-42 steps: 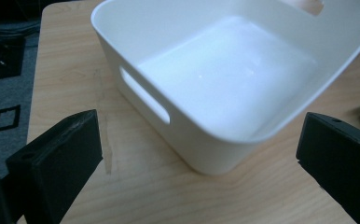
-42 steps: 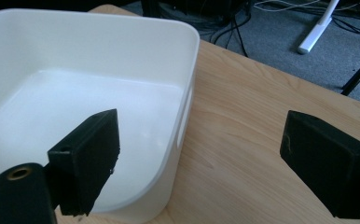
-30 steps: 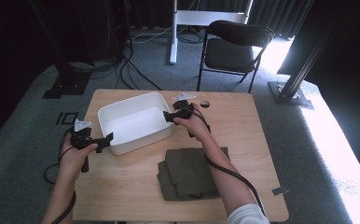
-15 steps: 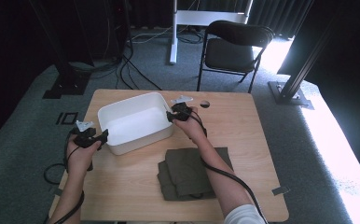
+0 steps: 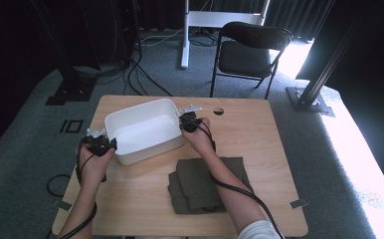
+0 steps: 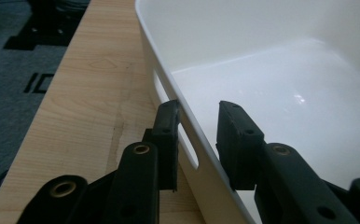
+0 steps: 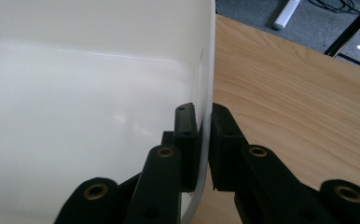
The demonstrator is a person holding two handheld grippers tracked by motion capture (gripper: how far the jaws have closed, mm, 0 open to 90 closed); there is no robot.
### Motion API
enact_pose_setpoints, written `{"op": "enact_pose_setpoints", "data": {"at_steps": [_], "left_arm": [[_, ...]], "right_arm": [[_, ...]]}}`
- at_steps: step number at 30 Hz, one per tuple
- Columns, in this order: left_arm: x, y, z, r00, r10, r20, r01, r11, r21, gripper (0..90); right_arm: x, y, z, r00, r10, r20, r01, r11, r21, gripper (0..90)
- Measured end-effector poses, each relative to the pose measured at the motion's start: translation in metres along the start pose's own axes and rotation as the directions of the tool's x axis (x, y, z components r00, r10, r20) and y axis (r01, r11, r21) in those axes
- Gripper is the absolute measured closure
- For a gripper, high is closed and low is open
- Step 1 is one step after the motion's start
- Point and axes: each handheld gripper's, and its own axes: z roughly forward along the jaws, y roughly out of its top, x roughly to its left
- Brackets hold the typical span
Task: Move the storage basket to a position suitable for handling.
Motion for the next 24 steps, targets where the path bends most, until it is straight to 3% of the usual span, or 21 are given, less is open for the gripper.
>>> {"op": "enact_pose_setpoints", "data": {"at_steps": [3, 6, 11, 24], "left_arm": [[-0.001, -0.001, 0.003, 1.0000, -0.003, -0.007, 0.003, 0.9999, -0.013, 72.9], [-0.003, -0.001, 0.004, 0.9997, 0.017, -0.016, -0.017, 0.9997, -0.018, 74.0], [-0.007, 0.000, 0.006, 1.0000, 0.006, -0.004, -0.006, 0.9998, -0.021, 75.1], [-0.025, 0.006, 0.014, 0.9994, 0.027, 0.024, -0.027, 0.9996, -0.013, 76.2]], "right_arm": [[0.000, -0.001, -0.002, 1.0000, 0.007, 0.003, -0.007, 1.000, 0.004, 83.0], [-0.001, -0.002, -0.004, 0.9997, -0.023, 0.002, 0.023, 1.000, 0.015, 82.1], [-0.004, -0.004, -0.009, 0.9997, -0.023, 0.009, 0.023, 0.999, 0.026, 81.8], [-0.020, -0.014, -0.020, 0.9988, 0.040, 0.027, -0.041, 0.999, 0.033, 82.1]]}}
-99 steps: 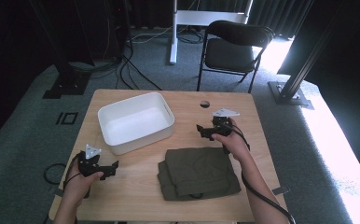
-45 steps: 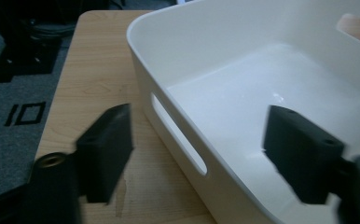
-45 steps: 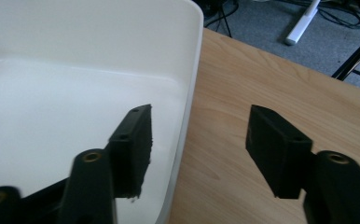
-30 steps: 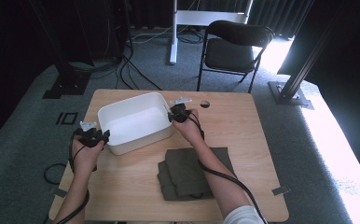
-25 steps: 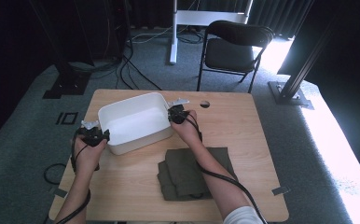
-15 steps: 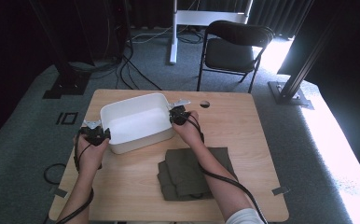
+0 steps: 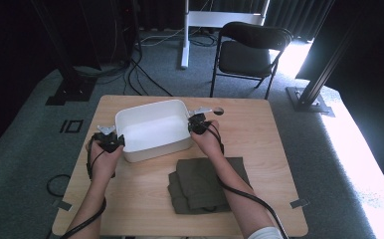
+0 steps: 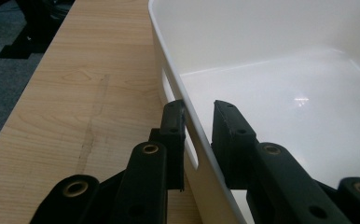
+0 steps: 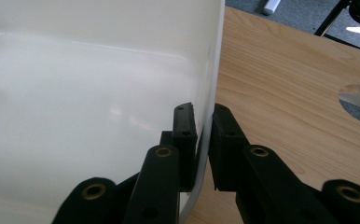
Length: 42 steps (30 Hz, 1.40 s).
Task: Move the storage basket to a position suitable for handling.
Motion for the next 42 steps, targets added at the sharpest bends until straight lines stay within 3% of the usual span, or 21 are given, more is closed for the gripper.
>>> {"op": "enact_pose_setpoints", "data": {"at_steps": [23, 32, 42], "left_arm": [[-0.046, 0.012, 0.018, 0.9962, 0.049, 0.072, -0.050, 0.9987, 0.009, 76.4], [-0.069, 0.017, 0.026, 0.9912, 0.093, 0.094, -0.096, 0.9953, 0.018, 76.4], [-0.091, 0.021, 0.033, 0.9855, 0.109, 0.130, -0.111, 0.9937, 0.011, 76.2]], "right_arm": [[-0.043, -0.022, -0.024, 0.9955, 0.072, 0.061, -0.072, 0.997, 0.001, 82.1], [-0.064, -0.032, -0.035, 0.9912, 0.100, 0.086, -0.101, 0.995, 0.004, 82.0], [-0.083, -0.042, -0.045, 0.9847, 0.137, 0.108, -0.137, 0.991, -0.006, 82.3]]}}
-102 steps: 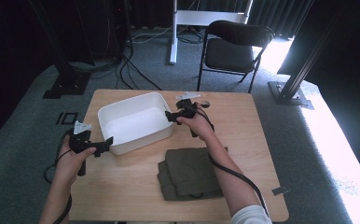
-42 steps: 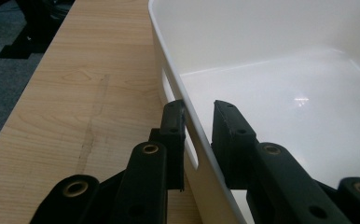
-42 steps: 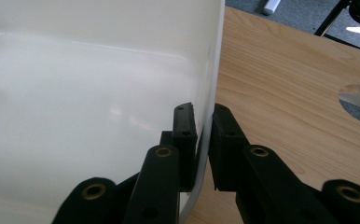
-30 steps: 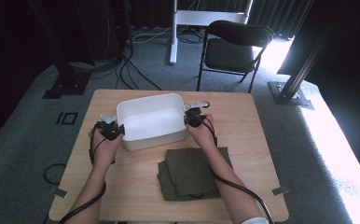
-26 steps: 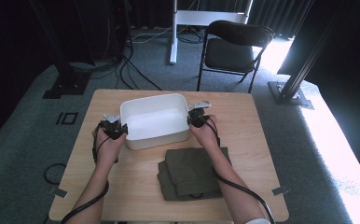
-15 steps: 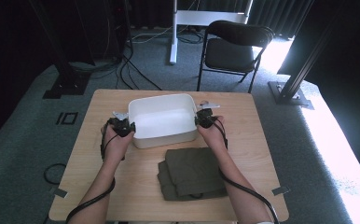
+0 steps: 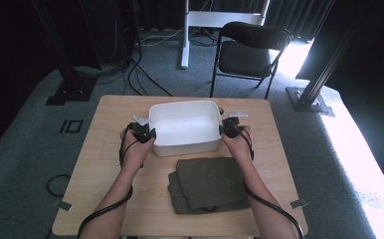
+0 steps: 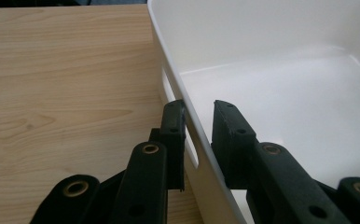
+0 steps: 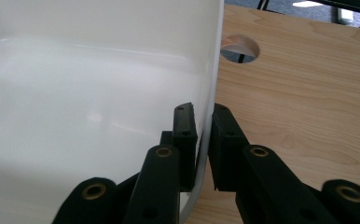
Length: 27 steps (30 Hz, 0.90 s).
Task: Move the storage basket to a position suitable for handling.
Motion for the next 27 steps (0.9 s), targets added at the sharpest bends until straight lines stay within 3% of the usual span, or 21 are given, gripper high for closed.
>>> {"op": "enact_pose_setpoints", "data": {"at_steps": [18, 27], "left_arm": [[-0.047, 0.018, 0.026, 0.9958, 0.062, 0.068, -0.062, 0.9981, 0.005, 76.2], [-0.062, 0.025, 0.035, 0.9917, 0.097, 0.084, -0.098, 0.9951, 0.006, 76.2]], "right_arm": [[-0.052, -0.016, -0.019, 0.9947, 0.078, 0.067, -0.078, 0.997, -0.003, 82.3], [-0.065, -0.021, -0.024, 0.9910, 0.100, 0.089, -0.099, 0.995, -0.009, 82.2]]}}
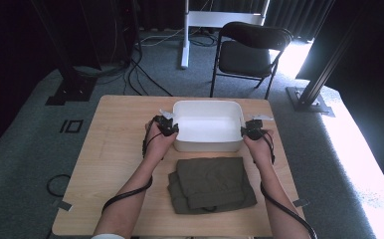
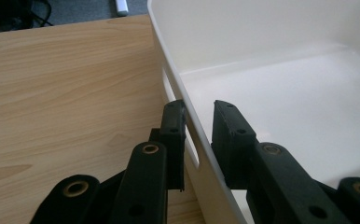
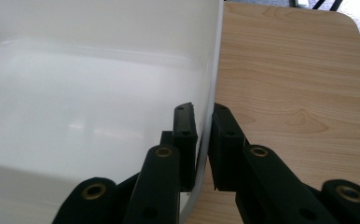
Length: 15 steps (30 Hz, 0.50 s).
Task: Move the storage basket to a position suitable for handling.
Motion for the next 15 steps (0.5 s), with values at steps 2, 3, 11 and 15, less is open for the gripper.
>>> {"op": "enact_pose_setpoints", "data": {"at_steps": [2, 3, 11, 15], "left_arm": [[-0.002, 0.001, 0.001, 1.0000, -0.004, 0.007, 0.004, 1.0000, 0.000, 76.2], [-0.003, 0.002, 0.002, 0.9999, -0.004, 0.010, 0.004, 1.0000, 0.001, 76.2], [-0.013, 0.006, 0.007, 0.9997, 0.010, 0.023, -0.011, 0.9998, 0.014, 76.1], [-0.017, 0.007, 0.009, 0.9993, 0.007, 0.038, -0.007, 0.9999, 0.013, 76.0]], "right_arm": [[-0.003, -0.001, -0.001, 1.0000, 0.004, 0.003, -0.004, 1.000, 0.000, 82.2], [-0.004, -0.001, -0.001, 1.0000, 0.005, 0.005, -0.006, 1.000, 0.000, 82.2], [-0.015, -0.003, -0.004, 0.9996, 0.026, 0.015, -0.026, 1.000, 0.003, 82.5], [-0.021, -0.005, -0.007, 0.9992, 0.037, 0.013, -0.037, 0.999, 0.003, 82.4]]}}
